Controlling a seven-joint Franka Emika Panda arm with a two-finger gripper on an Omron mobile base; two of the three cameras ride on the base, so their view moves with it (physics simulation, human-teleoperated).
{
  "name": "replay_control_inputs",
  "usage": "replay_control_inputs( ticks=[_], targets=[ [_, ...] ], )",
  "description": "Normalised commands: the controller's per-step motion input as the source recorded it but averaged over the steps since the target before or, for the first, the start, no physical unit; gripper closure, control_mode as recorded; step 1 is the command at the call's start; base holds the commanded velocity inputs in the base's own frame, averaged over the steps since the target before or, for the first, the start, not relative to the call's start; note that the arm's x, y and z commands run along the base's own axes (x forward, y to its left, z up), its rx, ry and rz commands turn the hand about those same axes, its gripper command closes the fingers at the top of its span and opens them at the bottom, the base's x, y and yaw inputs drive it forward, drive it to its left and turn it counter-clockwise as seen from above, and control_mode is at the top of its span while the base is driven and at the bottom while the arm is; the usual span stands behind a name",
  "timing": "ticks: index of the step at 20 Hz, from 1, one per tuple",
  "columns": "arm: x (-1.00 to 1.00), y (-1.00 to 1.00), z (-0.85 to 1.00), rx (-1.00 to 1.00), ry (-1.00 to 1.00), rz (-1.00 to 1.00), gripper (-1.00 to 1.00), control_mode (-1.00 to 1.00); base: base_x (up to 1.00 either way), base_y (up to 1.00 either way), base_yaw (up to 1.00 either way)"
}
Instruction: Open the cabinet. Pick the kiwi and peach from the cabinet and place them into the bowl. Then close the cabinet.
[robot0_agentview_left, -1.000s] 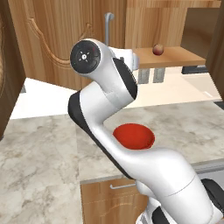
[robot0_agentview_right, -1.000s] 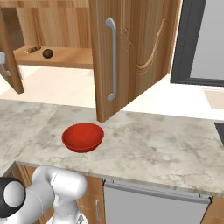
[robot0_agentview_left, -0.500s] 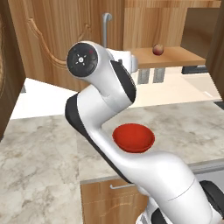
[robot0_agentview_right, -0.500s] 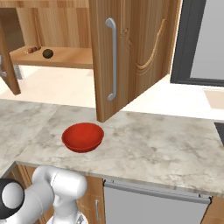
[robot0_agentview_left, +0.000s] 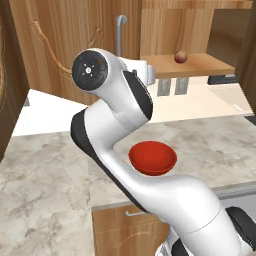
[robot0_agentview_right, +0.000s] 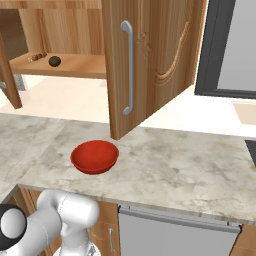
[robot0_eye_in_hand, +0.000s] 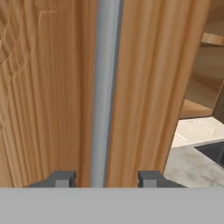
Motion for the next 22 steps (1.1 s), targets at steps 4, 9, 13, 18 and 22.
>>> replay_control_inputs(
  ticks=[4,9,13,18,22],
  targets=[
    [-0.23,-0.05,0.0,0.01,0.0,0.0,-1.0,-1.0,0.0,0.0,0.0],
    [-0.46,-0.29,0.0,0.0,0.04,0.0,-1.0,-1.0,0.0,0.0,0.0],
    [-0.13,-0.5,-0.01,0.0,0.02,0.05,-1.0,-1.0,0.0,0.0,0.0],
    [-0.03,-0.49,-0.04,0.0,0.05,0.13,-1.0,-1.0,0.0,0.0,0.0],
    [0.0,-0.51,-0.04,0.0,0.13,0.21,-1.0,-1.0,0.0,0.0,0.0]
  ],
)
